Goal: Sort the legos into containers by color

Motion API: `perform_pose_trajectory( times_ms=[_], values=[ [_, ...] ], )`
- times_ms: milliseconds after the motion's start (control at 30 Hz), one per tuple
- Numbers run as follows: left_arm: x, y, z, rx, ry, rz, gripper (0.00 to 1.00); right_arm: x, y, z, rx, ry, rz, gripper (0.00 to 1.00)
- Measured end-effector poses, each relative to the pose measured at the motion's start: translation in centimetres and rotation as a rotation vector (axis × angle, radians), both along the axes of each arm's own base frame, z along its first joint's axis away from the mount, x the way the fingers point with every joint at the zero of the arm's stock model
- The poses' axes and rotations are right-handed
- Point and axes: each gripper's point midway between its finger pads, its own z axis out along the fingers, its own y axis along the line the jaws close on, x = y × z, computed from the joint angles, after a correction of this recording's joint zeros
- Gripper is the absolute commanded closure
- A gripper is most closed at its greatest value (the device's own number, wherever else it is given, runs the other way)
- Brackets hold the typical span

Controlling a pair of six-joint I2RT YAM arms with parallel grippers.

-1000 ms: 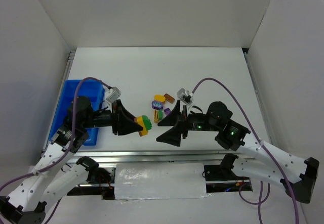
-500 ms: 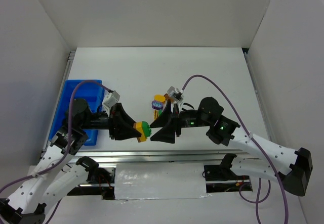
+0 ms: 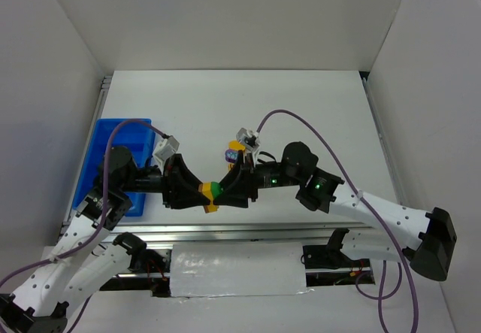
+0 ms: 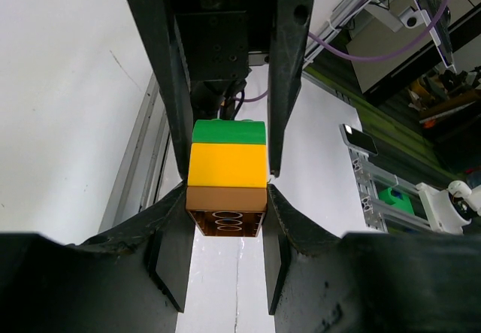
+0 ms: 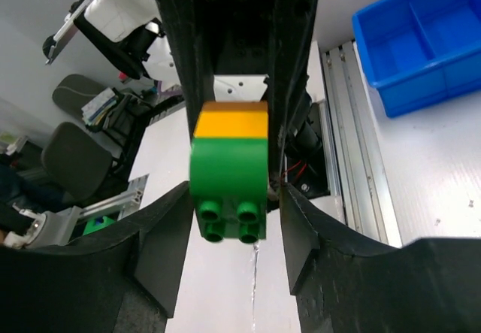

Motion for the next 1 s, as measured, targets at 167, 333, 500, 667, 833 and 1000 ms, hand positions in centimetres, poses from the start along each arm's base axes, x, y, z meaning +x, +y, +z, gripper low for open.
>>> perform_pose_trajectory(
  times_ms=[167,333,500,667,833,1000],
  values=[
    [0.0,0.0,0.0,0.001,0.002,0.000,1.00,-0.2,0.6,1.5,0.031,-0.024,0.019,0.33],
    [-0.3,0.2,-0.3,0.008,0.016,0.002,1.00,-1.0,0.8,1.4,0.034,-0.027,0.054,0.30],
    [-0.5,0.3,-0.4,0.012,0.024,-0.001,1.00,-1.3,0.9,1.4,0.034,-0.036,0.064,0.31],
    [-0.5,0.3,-0.6,0.018,0.039,0.003,1.00,-1.1,1.2,0.9,0.018,-0.050,0.033,0.33],
    [-0.5,0.3,-0.2,0.007,0.034,0.001,1.00,-0.6,2.0,-0.3,-0.018,-0.056,-0.010,0.36],
    [-0.4,0.2,0.1,-0.001,0.020,0.004,1.00,-0.9,2.7,-1.9,-0.067,-0.047,-0.007,0.34]
  ],
)
